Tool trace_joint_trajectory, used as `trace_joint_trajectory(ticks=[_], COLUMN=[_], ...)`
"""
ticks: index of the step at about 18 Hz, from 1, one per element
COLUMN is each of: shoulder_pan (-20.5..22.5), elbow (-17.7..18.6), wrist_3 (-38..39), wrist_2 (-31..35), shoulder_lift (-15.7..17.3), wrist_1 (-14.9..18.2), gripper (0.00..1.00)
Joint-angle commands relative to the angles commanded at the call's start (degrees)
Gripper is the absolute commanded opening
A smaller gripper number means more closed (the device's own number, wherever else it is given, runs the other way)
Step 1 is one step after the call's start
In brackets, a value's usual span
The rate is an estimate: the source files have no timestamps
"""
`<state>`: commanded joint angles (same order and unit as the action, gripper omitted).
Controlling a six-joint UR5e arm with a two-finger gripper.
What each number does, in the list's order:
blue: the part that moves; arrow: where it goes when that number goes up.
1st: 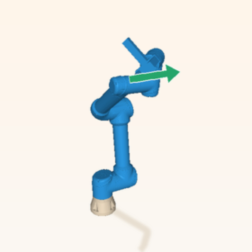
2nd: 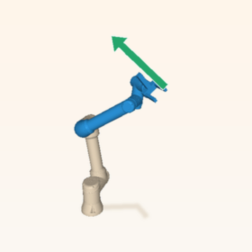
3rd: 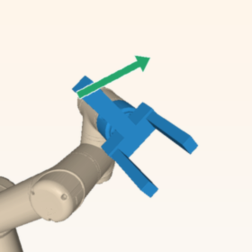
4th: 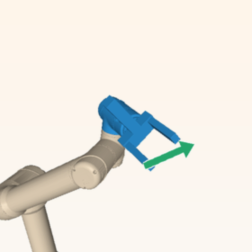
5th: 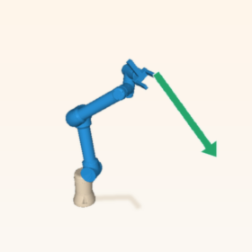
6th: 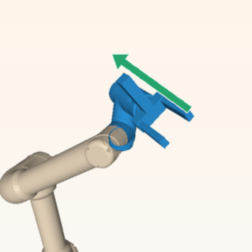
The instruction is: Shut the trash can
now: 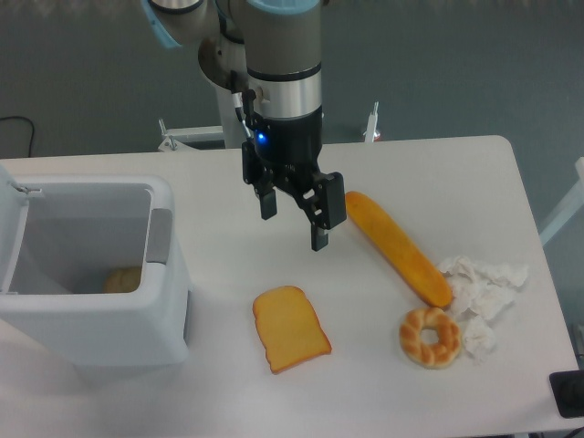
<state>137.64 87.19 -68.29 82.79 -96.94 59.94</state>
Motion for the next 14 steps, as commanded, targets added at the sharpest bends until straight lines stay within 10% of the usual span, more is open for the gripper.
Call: trace_joint_trajectory(ticks=[14], shoulder_pan=[0.6], elbow=[-0.5], wrist_3=[5.4], wrist_2=[-9.0], shoulder_lift=[0.1], wrist_1=[-0.5], gripper=[1.00])
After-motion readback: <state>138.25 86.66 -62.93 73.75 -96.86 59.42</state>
